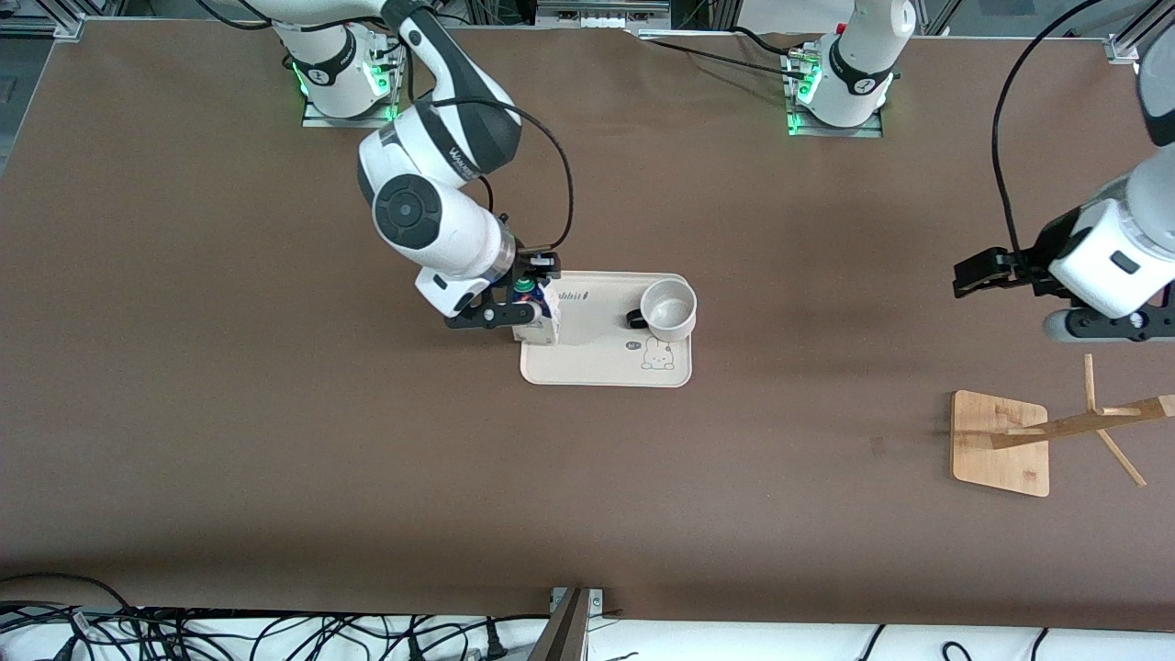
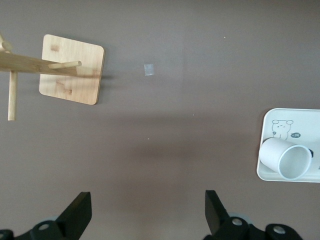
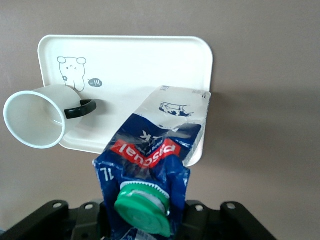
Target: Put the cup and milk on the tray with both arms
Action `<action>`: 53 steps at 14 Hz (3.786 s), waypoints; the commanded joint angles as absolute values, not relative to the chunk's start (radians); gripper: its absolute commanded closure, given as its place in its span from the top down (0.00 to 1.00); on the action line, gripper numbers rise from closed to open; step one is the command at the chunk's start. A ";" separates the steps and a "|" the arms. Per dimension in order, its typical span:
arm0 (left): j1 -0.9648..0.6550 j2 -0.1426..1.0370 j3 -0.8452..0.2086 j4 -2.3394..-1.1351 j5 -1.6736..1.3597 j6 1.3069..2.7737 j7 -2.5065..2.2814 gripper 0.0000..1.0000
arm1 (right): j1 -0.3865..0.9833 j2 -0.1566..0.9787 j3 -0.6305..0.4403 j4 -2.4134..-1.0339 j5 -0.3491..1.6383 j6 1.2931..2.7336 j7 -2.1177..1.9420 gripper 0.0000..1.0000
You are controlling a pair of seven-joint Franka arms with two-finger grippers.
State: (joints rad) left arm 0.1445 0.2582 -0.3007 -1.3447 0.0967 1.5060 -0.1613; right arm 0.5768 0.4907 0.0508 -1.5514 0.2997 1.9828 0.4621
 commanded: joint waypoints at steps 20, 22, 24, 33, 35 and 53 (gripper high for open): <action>-0.100 0.089 -0.005 -1.505 0.075 1.494 -0.158 1.00 | 0.623 0.309 0.003 -1.525 -0.021 1.850 0.450 1.00; -0.095 0.087 0.002 -1.502 0.045 1.499 -0.140 1.00 | 0.623 0.259 -0.005 -1.523 -0.154 1.775 0.413 1.00; -0.100 0.086 0.003 -1.499 0.043 1.499 -0.156 1.00 | 0.623 0.224 -0.047 -1.525 -0.153 1.723 0.417 1.00; -0.011 0.055 0.071 -1.508 -0.132 1.531 0.067 1.00 | 0.303 0.109 -0.158 -1.523 0.015 1.520 0.220 1.00; -0.034 0.052 0.069 -1.506 -0.100 1.531 0.075 1.00 | 0.204 0.077 -0.096 -1.558 -0.023 1.534 0.093 1.00; -0.103 0.041 0.066 -1.517 0.020 1.522 0.132 1.00 | -0.002 -0.086 -0.044 -1.735 0.015 1.572 -0.029 1.00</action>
State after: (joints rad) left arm -0.1138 0.0682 0.0653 -1.4885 0.0071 1.5127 0.1068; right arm 0.0131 -0.0883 -0.0525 -1.7615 -0.0025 1.5854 -0.0168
